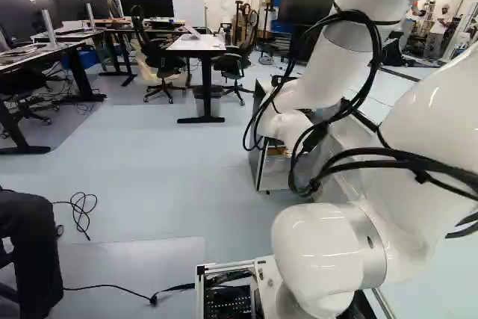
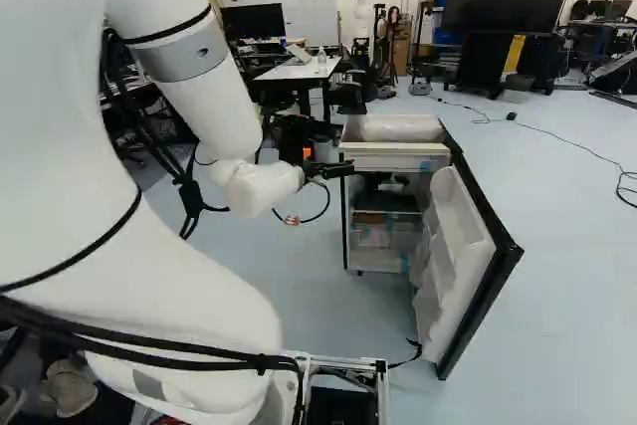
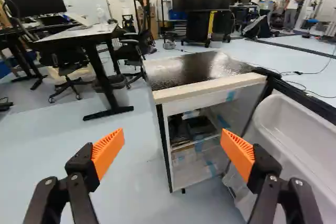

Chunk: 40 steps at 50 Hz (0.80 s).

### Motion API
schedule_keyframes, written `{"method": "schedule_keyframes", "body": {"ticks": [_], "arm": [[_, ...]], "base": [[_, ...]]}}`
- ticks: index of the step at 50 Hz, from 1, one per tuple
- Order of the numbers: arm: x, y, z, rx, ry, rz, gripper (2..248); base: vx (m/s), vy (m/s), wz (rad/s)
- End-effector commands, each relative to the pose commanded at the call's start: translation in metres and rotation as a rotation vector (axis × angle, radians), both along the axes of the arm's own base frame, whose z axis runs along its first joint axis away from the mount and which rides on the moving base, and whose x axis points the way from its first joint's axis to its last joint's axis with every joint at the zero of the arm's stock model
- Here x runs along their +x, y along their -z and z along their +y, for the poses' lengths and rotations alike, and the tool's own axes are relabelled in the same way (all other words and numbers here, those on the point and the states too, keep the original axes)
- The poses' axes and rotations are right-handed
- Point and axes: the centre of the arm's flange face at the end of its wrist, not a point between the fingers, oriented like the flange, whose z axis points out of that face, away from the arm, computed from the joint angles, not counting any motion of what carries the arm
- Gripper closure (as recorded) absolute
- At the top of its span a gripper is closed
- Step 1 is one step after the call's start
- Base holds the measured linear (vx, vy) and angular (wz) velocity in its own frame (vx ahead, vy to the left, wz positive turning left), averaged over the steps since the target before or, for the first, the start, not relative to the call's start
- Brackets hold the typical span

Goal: Open the fridge door

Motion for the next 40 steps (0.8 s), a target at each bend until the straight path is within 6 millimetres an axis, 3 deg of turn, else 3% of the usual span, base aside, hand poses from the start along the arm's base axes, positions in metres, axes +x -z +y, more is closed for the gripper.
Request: {"method": "schedule_keyframes", "body": {"ticks": [40], "arm": [[-0.051, 0.013, 0.03, -0.025, -0.228, 0.054, 3]], "base": [[0.0, 0.0, 0.0]]}}
